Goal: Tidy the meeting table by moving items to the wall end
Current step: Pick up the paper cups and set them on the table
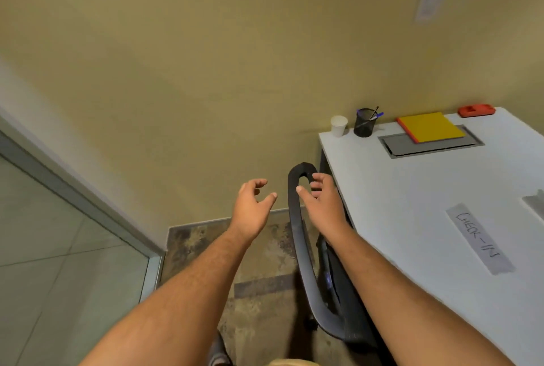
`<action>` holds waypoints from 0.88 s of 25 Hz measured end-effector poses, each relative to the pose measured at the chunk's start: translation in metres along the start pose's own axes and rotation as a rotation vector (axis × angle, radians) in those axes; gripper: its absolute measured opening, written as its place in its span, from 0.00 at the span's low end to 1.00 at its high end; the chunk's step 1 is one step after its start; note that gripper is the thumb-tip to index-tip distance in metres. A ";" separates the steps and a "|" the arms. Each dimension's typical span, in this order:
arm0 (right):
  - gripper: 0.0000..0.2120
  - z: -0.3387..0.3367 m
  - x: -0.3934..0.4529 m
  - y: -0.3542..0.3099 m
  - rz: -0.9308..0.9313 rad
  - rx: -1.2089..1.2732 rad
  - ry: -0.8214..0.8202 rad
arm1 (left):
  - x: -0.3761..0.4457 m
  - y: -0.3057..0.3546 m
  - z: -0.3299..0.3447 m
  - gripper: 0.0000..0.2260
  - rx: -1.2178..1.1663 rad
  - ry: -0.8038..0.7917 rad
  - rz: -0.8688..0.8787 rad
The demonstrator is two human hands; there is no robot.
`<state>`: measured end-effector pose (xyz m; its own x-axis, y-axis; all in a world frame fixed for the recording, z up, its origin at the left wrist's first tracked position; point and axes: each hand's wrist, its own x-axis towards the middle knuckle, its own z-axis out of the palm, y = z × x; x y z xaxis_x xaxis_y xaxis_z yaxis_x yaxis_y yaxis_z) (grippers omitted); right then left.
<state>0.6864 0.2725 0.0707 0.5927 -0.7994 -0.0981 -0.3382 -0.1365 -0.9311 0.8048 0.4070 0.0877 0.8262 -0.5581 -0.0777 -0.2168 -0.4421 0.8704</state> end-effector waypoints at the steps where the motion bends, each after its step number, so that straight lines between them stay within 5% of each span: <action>1: 0.26 0.000 0.015 -0.001 0.015 0.012 0.029 | 0.020 -0.001 0.009 0.17 -0.016 -0.029 0.004; 14: 0.20 0.053 0.195 -0.040 0.286 -0.060 0.357 | 0.279 0.030 0.044 0.17 -0.093 -0.521 0.112; 22: 0.20 0.060 0.274 -0.028 0.463 -0.050 0.461 | 0.352 0.045 0.066 0.13 -0.136 -0.589 0.017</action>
<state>0.9016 0.0926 0.0493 0.0074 -0.9493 -0.3141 -0.5235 0.2640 -0.8101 1.0512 0.1446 0.0674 0.3880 -0.8764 -0.2855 -0.1272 -0.3577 0.9251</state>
